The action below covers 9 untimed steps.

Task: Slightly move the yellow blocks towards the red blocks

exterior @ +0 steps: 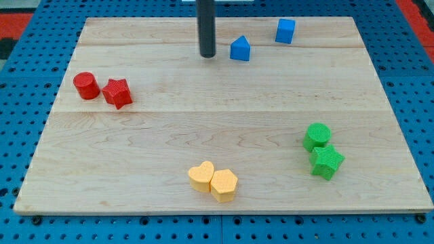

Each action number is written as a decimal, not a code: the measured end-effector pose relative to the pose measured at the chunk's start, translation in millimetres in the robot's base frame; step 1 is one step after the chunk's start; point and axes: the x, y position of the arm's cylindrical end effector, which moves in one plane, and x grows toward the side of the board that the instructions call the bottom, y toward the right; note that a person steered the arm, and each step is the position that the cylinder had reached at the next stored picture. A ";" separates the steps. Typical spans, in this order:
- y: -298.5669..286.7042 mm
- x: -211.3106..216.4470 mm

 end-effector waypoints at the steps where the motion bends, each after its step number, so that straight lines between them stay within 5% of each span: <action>1: 37.4 4.0; 3: 127.1 -16.5; 9: 90.3 14.8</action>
